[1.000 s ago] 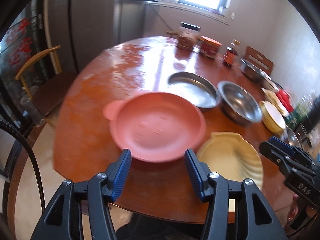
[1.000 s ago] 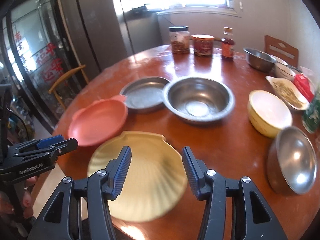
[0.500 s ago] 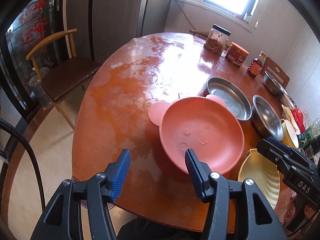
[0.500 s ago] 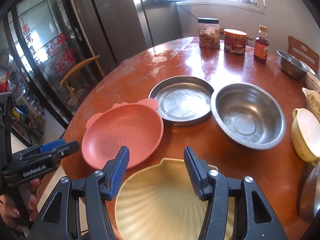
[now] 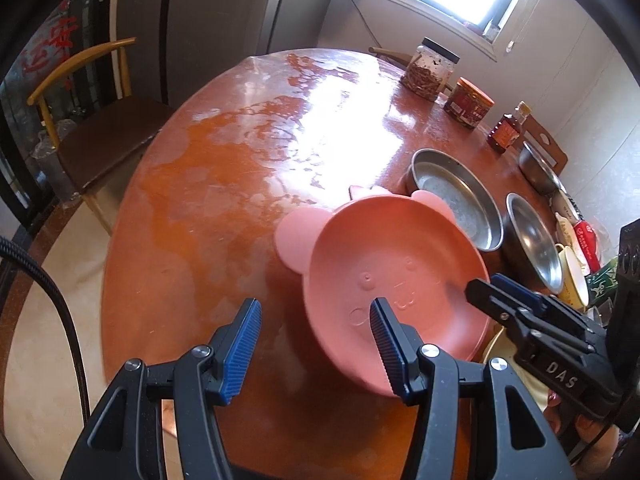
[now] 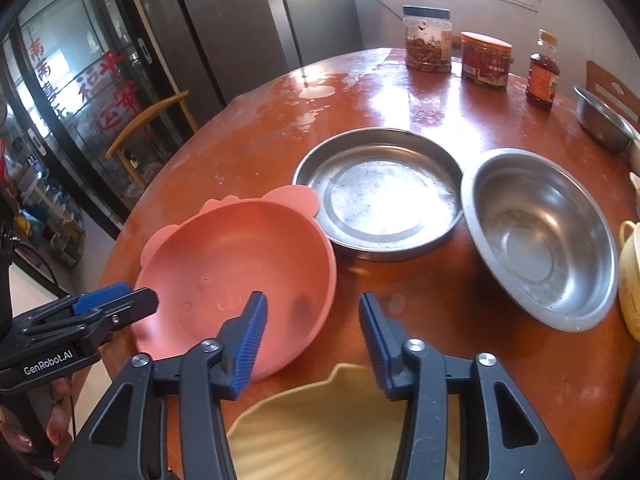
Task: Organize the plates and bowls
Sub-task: 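Grasp the pink bear plate rim with the left gripper while right holds yellow plate, then lower the pink bear plate onto the yellow shell plate with the left gripper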
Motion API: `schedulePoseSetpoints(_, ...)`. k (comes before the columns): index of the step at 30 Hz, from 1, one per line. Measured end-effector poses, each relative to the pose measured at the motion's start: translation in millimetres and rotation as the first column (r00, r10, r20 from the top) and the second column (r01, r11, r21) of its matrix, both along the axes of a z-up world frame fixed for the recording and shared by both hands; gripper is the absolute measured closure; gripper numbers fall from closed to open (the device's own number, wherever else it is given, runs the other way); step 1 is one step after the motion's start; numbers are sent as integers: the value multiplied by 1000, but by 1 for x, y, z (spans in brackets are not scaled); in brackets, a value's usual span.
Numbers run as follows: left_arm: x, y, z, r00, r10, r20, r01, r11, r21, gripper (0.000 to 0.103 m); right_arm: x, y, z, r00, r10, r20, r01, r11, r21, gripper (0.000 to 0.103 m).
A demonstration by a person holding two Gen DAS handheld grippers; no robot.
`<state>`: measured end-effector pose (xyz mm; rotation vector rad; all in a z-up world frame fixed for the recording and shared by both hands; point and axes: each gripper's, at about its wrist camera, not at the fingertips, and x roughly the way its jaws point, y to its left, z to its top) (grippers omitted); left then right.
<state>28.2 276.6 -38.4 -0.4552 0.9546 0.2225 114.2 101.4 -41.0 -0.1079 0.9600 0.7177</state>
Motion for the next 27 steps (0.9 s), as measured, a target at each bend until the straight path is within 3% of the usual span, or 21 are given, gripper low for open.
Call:
schedulePoseSetpoints(7, 10, -3, -1, 999, -26, 35, 27, 999, -37, 47, -2, 7, 0, 999, 30, 20, -29, 1000, -6, 80)
schedulePoseSetpoints(27, -8, -33, 36, 993, -57, 105, 50, 996, 68, 50, -23, -18, 31, 993, 13, 119, -15, 1000, 19, 81)
